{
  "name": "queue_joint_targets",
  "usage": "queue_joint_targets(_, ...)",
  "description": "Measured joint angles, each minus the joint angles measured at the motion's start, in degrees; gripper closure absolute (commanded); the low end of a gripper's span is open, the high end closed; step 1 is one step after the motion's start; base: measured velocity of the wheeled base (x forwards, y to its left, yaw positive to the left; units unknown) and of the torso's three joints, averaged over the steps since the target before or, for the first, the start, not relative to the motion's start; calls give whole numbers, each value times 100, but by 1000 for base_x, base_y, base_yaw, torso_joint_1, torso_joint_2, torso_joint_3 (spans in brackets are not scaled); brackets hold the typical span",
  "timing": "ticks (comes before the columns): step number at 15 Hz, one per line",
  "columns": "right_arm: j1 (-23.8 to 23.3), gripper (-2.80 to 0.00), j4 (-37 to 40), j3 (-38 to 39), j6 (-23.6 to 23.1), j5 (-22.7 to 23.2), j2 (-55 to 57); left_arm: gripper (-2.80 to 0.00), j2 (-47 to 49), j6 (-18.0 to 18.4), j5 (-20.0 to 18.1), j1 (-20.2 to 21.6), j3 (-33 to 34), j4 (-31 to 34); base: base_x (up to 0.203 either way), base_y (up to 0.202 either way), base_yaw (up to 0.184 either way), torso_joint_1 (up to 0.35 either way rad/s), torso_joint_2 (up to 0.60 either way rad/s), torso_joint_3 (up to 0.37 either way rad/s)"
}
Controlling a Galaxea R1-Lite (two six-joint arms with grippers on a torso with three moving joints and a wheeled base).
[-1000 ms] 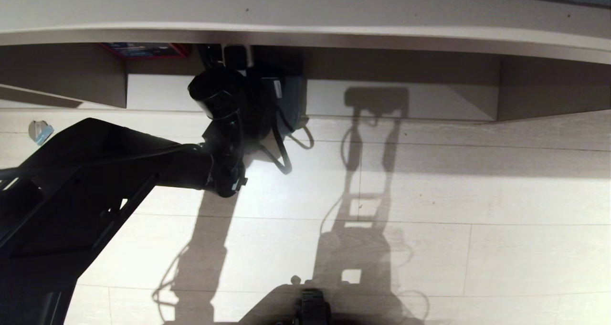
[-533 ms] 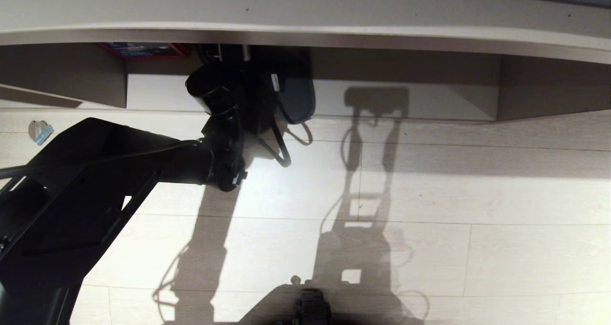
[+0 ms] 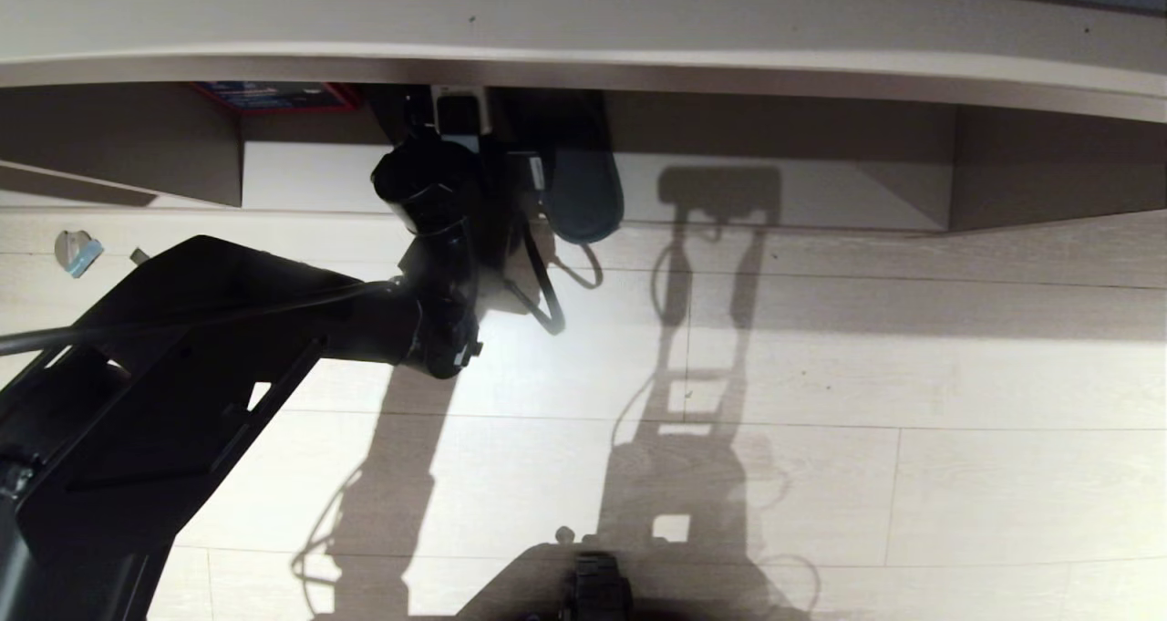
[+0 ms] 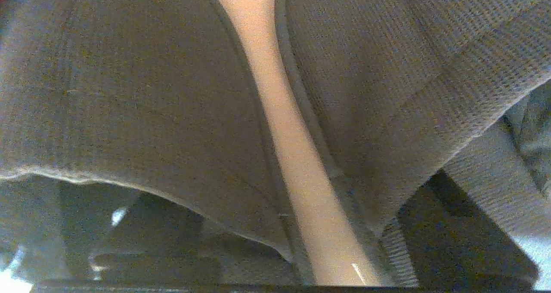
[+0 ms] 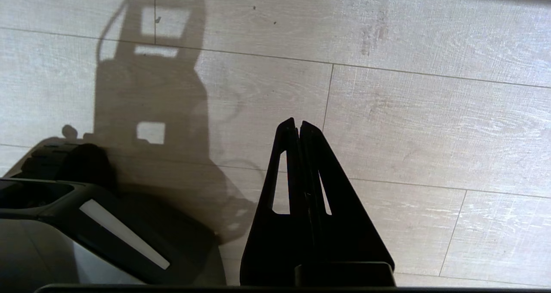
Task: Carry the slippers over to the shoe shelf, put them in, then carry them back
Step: Place the slippers into the shoe cabinet
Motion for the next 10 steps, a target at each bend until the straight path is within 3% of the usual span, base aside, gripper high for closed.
queue_joint_targets(10,0,0,-2,0,2,0,0,-280,-401,-11,-125,-72,813,-402,0,0,0,0,0,0)
